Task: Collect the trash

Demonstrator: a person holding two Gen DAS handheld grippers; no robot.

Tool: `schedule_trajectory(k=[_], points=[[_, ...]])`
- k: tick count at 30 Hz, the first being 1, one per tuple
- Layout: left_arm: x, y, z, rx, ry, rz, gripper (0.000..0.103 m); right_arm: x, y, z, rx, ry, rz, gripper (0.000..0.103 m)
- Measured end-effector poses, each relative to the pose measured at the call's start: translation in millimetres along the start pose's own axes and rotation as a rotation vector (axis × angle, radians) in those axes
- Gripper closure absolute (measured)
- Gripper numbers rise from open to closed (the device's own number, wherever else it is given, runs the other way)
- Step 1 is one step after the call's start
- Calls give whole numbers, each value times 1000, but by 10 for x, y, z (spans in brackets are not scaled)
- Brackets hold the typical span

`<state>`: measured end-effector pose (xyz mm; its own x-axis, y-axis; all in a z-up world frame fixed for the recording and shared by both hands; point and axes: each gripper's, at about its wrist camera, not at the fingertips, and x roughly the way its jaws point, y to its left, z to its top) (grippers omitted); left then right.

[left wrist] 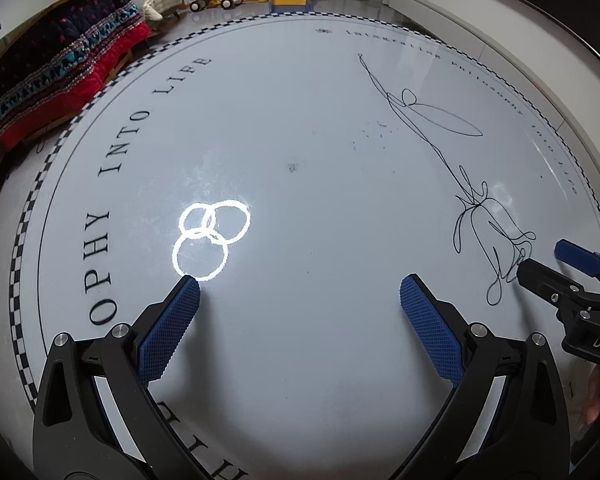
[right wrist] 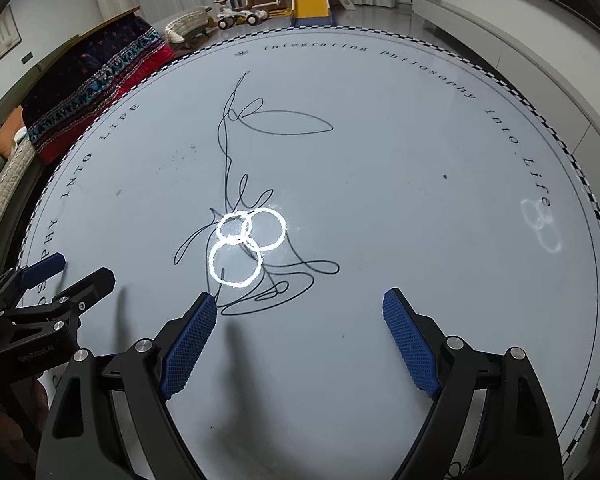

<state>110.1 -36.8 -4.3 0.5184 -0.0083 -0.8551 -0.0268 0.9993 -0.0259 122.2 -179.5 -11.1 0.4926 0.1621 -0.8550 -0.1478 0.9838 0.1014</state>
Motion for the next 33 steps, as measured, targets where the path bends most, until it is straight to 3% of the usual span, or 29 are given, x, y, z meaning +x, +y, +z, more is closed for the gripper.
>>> schedule_trajectory(k=[7,14,33], points=[[27,-59,14,24,-43,36,6,57,74,-37,-52,-59,-67,12],[8,-65,-29,17,-66,42,6,68,72,-67,-40,-97,-70,4],[8,-64,-29,17,-66,42,6,67,75,-64,-43,-98,-73,3]])
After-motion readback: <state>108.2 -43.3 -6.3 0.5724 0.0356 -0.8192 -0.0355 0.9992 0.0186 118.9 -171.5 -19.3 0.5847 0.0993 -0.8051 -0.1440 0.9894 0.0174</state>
